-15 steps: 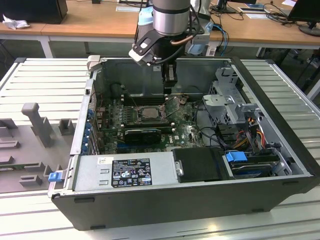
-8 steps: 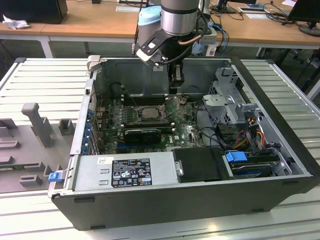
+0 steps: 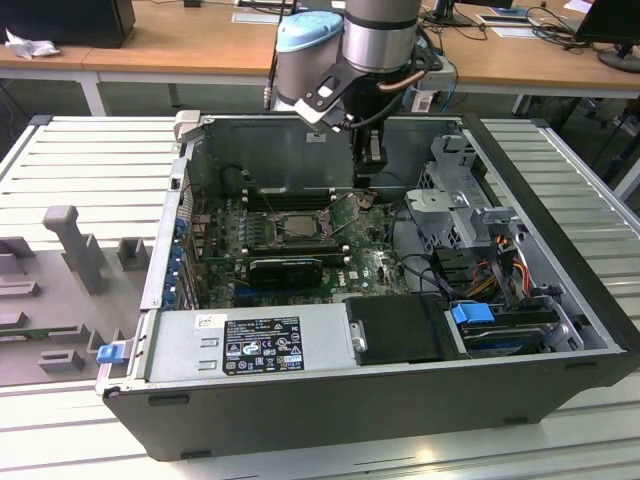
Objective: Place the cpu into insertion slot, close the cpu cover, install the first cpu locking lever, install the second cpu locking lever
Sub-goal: 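Close the cpu cover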
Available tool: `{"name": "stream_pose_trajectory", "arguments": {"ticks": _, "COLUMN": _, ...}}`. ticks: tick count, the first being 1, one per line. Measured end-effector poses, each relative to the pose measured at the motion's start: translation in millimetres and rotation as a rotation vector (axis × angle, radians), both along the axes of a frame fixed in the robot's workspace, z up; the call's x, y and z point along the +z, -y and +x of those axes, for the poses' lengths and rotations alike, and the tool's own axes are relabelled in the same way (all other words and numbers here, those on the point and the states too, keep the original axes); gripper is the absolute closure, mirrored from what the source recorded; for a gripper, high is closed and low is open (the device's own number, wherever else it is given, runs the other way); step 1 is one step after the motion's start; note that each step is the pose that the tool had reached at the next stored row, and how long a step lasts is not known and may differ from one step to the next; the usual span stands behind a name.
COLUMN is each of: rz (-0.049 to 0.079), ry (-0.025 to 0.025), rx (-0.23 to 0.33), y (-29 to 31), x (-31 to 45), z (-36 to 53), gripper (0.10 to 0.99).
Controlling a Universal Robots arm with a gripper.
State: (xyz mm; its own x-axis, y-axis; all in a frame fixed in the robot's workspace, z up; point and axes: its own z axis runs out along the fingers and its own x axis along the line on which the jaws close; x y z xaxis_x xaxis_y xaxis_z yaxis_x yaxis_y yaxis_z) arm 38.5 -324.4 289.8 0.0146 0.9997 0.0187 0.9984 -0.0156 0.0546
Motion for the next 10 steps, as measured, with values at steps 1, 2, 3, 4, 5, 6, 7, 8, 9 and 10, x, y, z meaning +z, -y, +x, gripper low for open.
{"name": "stream_pose_trajectory", "arguments": {"ticks": 1, "rz": 0.000, "ry": 0.0001, "rx": 0.000, "y": 0.0, "x": -0.4, "z": 1.4, "gripper": 0.980}}
{"name": "stream_pose_trajectory", "arguments": {"ticks": 2, "rz": 0.000, "ry": 0.0002, "rx": 0.000, "y": -0.1, "x": -0.9, "z": 2.4, "gripper": 0.980}}
{"name": "stream_pose_trajectory", "arguments": {"ticks": 3, "rz": 0.000, "ry": 0.0001, "rx": 0.000, "y": 0.0, "x": -2.3, "z": 4.7, "gripper": 0.980}}
{"name": "stream_pose_trajectory", "arguments": {"ticks": 4, "rz": 0.000, "ry": 0.0000, "rx": 0.000, "y": 0.0, "x": -4.3, "z": 7.3, "gripper": 0.980}}
{"name": "stream_pose_trajectory", "arguments": {"ticks": 5, "rz": 0.000, "ry": -0.0001, "rx": 0.000, "y": 0.0, "x": -6.0, "z": 9.9, "gripper": 0.980}}
{"name": "stream_pose_trajectory", "arguments": {"ticks": 6, "rz": 0.000, "ry": -0.0004, "rx": 0.000, "y": 0.0, "x": -9.2, "z": 13.6, "gripper": 0.980}}
{"name": "stream_pose_trajectory", "arguments": {"ticks": 7, "rz": 0.000, "ry": -0.0007, "rx": 0.000, "y": 0.0, "x": -12.4, "z": 16.1, "gripper": 0.980}}
{"name": "stream_pose_trajectory", "arguments": {"ticks": 8, "rz": 0.000, "ry": -0.0008, "rx": 0.000, "y": 0.0, "x": -15.1, "z": 17.8, "gripper": 0.980}}
{"name": "stream_pose_trajectory", "arguments": {"ticks": 9, "rz": 0.000, "ry": -0.0010, "rx": 0.000, "y": 0.0, "x": -16.9, "z": 18.8, "gripper": 0.980}}
{"name": "stream_pose_trajectory", "arguments": {"ticks": 10, "rz": 0.000, "ry": -0.0013, "rx": 0.000, "y": 0.0, "x": -20.1, "z": 20.0, "gripper": 0.980}}
